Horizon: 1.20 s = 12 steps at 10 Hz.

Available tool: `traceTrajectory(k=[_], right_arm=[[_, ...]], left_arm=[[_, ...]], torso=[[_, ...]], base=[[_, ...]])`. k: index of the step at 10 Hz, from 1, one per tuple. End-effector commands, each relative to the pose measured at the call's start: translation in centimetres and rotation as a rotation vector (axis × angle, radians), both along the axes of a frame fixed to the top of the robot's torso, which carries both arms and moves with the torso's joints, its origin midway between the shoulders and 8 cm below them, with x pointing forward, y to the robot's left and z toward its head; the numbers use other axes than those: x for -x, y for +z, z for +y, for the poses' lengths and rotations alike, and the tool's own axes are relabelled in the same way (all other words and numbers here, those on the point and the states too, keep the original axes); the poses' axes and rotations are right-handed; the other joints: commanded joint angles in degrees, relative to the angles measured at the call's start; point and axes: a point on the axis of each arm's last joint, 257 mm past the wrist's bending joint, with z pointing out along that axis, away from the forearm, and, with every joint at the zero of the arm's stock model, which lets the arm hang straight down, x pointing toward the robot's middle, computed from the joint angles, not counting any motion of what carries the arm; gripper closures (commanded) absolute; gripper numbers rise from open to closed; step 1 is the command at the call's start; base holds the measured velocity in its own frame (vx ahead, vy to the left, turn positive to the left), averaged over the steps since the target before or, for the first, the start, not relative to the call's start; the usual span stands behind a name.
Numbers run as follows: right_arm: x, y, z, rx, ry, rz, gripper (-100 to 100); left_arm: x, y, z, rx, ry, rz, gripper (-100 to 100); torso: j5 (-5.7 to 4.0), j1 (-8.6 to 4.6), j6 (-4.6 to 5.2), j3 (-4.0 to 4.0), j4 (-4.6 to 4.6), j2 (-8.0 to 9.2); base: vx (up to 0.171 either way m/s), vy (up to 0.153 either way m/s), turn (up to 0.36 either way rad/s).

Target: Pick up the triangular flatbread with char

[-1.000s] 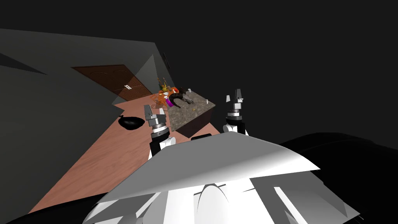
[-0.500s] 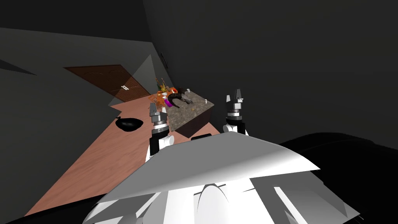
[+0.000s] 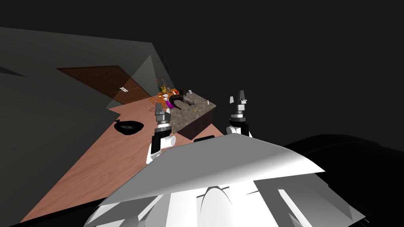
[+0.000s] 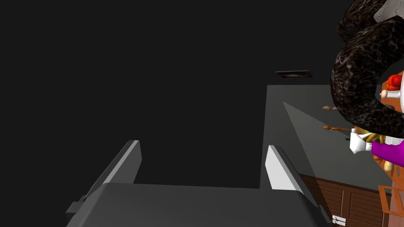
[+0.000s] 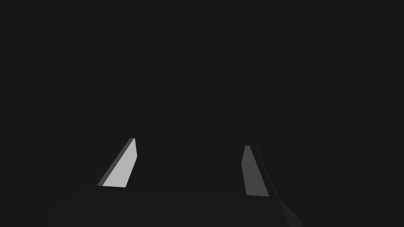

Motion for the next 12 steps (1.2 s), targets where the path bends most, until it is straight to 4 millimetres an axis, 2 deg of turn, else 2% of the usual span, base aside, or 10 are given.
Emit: traceTrajectory(k=[1, 12], right_arm=[[0.0, 0.0, 0.0, 0.0, 0.0, 0.0, 0], [0.0, 0.0, 0.0, 0.0, 0.0, 0.0, 0]], left_arm=[[-0.5, -0.4, 0.1, -0.008, 0.002, 0.025, -100], [-5.1, -2.8, 0.6, -0.112, 0.015, 0.219, -100]], torso=[[0.0, 0.0, 0.0, 0.0, 0.0, 0.0], [0.0, -0.02, -0.02, -0.02, -0.01, -0.04]], base=[[-0.018, -0.002, -0.027], [-0.013, -0.006, -0.046]])
